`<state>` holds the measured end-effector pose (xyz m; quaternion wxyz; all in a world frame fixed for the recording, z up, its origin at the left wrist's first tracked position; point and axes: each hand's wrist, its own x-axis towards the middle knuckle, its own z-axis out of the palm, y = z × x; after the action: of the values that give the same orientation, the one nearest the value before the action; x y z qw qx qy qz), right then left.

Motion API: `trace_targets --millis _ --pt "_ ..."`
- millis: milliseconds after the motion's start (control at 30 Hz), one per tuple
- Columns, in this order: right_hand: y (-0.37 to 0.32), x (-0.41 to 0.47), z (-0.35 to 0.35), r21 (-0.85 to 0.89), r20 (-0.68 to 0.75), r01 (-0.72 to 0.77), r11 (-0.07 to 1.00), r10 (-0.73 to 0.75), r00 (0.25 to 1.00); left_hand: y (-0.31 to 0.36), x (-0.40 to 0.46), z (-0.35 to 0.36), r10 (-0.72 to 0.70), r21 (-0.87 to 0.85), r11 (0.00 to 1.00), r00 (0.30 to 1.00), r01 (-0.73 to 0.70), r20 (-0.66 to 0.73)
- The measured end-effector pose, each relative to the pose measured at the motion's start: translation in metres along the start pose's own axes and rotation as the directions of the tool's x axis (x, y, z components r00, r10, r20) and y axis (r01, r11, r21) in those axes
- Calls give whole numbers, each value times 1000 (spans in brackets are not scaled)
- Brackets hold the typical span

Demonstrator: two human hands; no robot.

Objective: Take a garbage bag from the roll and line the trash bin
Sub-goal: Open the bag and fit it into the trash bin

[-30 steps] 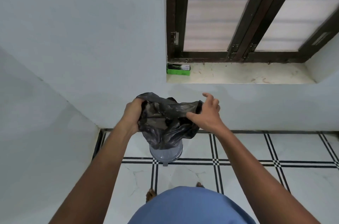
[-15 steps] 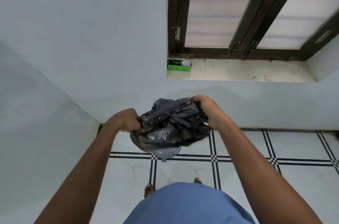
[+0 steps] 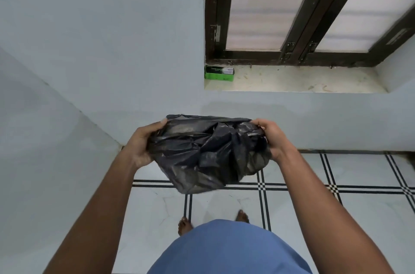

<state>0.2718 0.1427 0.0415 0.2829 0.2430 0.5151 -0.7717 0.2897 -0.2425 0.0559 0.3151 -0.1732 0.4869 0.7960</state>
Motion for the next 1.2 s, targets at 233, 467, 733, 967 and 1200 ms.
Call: trace_targets --millis 233,467,733,967,1200 --pt "8 -22 34 -673 59 -33 739 98 993 -1 11 11 -207 620 752 973 223 -99" --pt "47 0 39 -161 -196 -47 986 15 981 -8 12 27 -64 148 985 980 93 -187" --pt "-9 -15 21 -65 -55 130 989 -134 990 3 22 59 -5 386 921 989 61 -145" --pt "-2 0 0 -118 -50 124 985 -131 990 -35 28 64 57 308 951 978 9 -202" --pt "27 5 -20 -175 -100 108 979 -127 987 -52 43 64 -6 262 964 985 51 -170"
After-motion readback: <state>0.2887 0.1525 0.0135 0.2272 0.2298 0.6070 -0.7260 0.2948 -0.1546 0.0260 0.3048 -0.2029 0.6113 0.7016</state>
